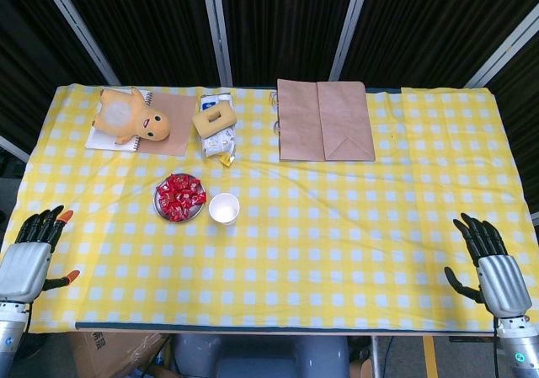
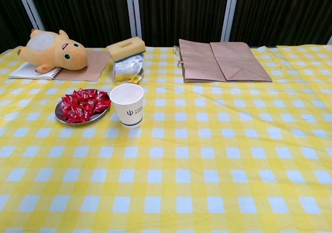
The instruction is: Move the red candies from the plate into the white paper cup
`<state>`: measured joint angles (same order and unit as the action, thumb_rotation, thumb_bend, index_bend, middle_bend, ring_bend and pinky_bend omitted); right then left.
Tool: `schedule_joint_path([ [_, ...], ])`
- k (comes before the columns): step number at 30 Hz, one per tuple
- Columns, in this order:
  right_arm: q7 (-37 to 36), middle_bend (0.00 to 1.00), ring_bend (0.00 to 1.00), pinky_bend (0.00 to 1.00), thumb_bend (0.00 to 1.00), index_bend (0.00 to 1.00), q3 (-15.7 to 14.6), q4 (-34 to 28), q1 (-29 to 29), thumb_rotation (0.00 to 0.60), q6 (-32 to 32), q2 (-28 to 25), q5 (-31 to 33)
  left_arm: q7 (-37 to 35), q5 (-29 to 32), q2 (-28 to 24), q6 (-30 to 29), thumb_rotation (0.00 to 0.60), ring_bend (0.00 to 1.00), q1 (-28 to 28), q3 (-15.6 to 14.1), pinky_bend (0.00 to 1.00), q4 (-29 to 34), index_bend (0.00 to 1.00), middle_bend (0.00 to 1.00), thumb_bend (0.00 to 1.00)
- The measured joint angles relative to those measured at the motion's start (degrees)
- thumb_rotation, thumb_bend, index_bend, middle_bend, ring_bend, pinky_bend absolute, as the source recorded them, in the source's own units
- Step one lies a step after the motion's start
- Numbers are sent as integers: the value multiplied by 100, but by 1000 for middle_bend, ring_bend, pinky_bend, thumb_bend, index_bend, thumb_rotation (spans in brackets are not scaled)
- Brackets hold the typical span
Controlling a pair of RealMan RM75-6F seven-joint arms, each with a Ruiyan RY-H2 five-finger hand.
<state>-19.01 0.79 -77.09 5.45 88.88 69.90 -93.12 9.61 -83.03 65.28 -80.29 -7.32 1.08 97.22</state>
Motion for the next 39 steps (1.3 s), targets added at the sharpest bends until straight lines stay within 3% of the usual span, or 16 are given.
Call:
schedule_joint_path([
  [17, 7, 0, 0, 0, 424, 0, -17, -17, -13, 600, 18, -11, -20, 49, 3, -1, 53, 600, 0, -34, 0, 0, 5, 0, 0, 103],
  [20, -21, 0, 0, 0, 424, 0, -8, -27, -26, 600, 53, -21, -15, 126, -7, -4, 93, 600, 21, -70, 4, 104, 21, 0, 0, 108],
  [21, -31, 0, 0, 0, 424, 0, -8, -33, -31, 600, 61, -28, -14, 157, -13, -5, 100, 600, 108, -85, 10, 245, 29, 0, 9, 115],
  [22, -42, 0, 0, 0, 423, 0, -10, -38, -35, 600, 62, -32, -14, 193, -19, -4, 104, 600, 264, -101, 21, 427, 37, 0, 33, 124],
  [24, -60, 0, 0, 0, 424, 0, -18, -39, -37, 600, 52, -36, -14, 306, -23, 3, 109, 600, 564, -146, 66, 689, 61, 27, 82, 134],
  [26, -92, 0, 0, 0, 424, 0, -22, -41, -35, 600, 32, -46, -6, 458, -15, 14, 133, 600, 798, -227, 140, 848, 101, 90, 143, 137],
  [27, -113, 0, 0, 0, 424, 0, -21, -46, -34, 600, 30, -52, -4, 520, 5, 16, 170, 600, 848, -276, 175, 879, 128, 106, 167, 137],
  [28, -140, 0, 0, 0, 424, 0, -16, -52, -32, 600, 34, -60, -2, 576, 37, 17, 223, 600, 895, -328, 214, 909, 156, 124, 207, 137],
  [34, -212, 0, 0, 0, 424, 0, -16, -60, -21, 600, 13, -77, 0, 1129, 532, 56, 836, 600, 923, -807, 509, 945, 348, 159, 278, 137],
  [39, -278, 0, 0, 0, 424, 0, -14, -73, -15, 600, -7, -93, 11, 1760, 1271, 133, 1511, 600, 938, -1344, 750, 955, 478, 168, 241, 136],
])
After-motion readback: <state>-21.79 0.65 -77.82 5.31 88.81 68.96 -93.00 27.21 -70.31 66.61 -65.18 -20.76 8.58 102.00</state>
